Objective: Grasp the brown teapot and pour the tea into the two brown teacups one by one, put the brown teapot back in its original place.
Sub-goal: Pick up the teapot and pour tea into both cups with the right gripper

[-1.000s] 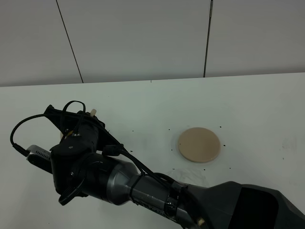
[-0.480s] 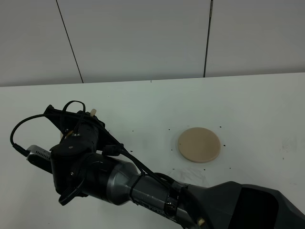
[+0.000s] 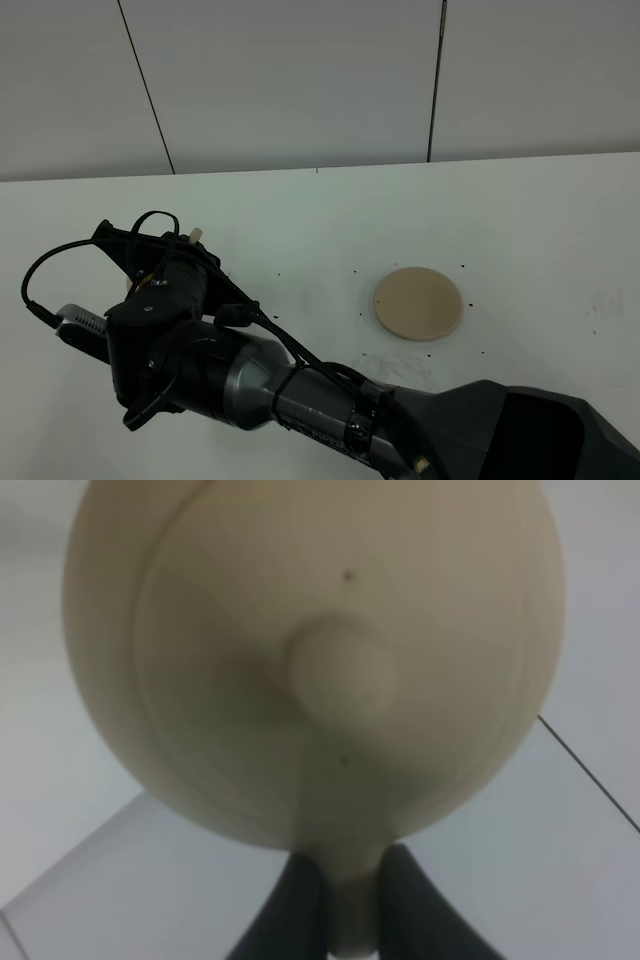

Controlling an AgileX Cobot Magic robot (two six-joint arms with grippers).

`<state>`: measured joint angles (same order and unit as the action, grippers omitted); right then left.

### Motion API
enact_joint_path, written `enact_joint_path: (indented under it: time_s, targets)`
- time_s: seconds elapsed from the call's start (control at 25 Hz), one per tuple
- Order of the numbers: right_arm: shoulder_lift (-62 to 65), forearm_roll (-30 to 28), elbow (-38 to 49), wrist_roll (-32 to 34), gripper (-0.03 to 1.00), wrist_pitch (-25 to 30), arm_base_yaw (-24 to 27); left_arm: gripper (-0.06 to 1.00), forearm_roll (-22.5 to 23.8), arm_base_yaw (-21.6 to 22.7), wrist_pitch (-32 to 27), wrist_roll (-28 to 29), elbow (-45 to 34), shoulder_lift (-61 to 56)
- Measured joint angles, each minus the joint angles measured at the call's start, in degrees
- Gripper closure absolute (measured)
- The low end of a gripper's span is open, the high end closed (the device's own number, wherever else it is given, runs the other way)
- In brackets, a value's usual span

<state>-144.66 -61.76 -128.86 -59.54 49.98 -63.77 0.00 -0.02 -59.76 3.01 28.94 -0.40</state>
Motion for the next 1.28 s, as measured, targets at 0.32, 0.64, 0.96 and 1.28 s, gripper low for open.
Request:
enact_joint_path:
  time_s: [0.32,0.64,0.96,1.28]
  targets:
    - [0.0,0.0,0.0,0.0,0.87,0.0,0.0,0.69,0.0,0.0,0.0,0.0,0.0,0.0]
    - [0.0,0.24,0.0,0.0,0.87,0.02,0.0,0.69,0.0,0.0,0.0,0.0,0.0,0.0]
    - [0.0,1.04,0.0,0.05,0.87,-0.03,0.0,0.69,0.0,0.0,0.0,0.0,0.0,0.0]
    - [0.0,2.63,0.0,0.05,0.87,-0.56,0.0,0.69,0.0,0.0,0.0,0.0,0.0,0.0]
